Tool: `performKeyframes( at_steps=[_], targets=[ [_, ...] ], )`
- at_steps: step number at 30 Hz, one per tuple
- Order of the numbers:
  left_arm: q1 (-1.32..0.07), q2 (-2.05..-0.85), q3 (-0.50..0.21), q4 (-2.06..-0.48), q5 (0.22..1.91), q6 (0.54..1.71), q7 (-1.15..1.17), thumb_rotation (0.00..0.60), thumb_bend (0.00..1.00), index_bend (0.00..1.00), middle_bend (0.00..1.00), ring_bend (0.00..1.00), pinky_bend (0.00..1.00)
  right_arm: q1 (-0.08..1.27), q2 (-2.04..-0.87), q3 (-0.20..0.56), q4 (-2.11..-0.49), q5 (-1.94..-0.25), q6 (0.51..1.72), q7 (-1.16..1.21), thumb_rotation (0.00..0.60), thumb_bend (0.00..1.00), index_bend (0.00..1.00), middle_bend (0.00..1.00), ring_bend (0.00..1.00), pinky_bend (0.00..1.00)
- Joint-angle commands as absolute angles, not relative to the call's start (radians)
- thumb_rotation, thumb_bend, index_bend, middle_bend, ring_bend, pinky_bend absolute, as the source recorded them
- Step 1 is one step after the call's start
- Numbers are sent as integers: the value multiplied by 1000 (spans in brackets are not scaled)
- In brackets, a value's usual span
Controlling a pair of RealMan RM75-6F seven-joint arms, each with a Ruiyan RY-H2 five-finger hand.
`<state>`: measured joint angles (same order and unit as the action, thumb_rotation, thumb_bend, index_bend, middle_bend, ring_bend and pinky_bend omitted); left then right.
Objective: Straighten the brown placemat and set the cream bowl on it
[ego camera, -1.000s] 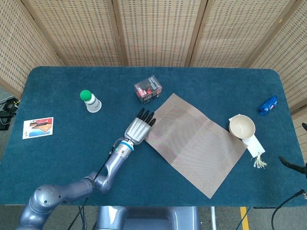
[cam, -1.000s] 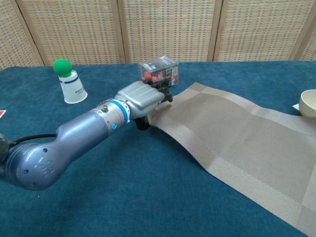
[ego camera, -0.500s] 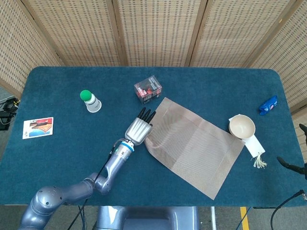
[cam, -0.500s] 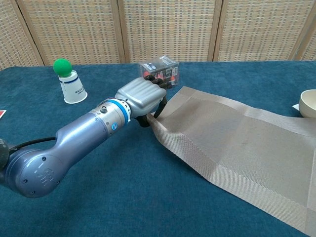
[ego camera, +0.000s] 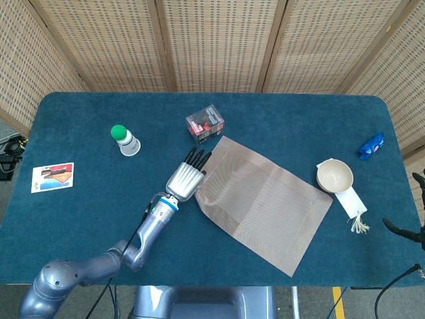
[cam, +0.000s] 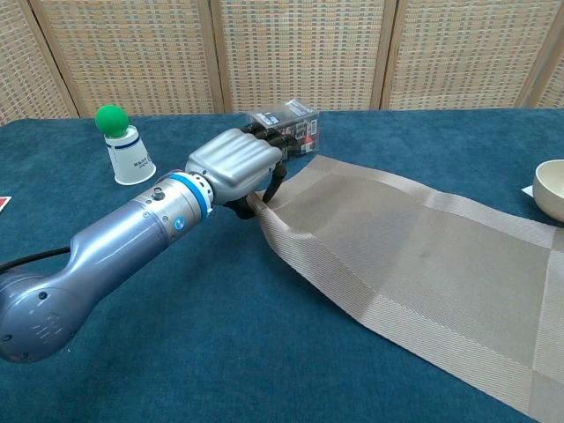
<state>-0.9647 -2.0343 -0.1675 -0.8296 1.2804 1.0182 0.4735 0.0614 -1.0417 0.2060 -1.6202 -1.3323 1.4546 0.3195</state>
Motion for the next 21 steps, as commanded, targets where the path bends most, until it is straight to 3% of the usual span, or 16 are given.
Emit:
performKeyframes(
  at_steps=[1,21],
  targets=[
    [-913,-1973,-135,-895,1299,1045,465,600,516,709,0,0,0,61,-1040,204,-1624,-1336,1457,319,600,154,129,0,0,0],
    [-690,-1668,77,-1311,1463,1186,468,600,514,712,0,0,0,53,-1043,181,-1664,-1385,1489,284,600,154,131,0,0,0]
  ],
)
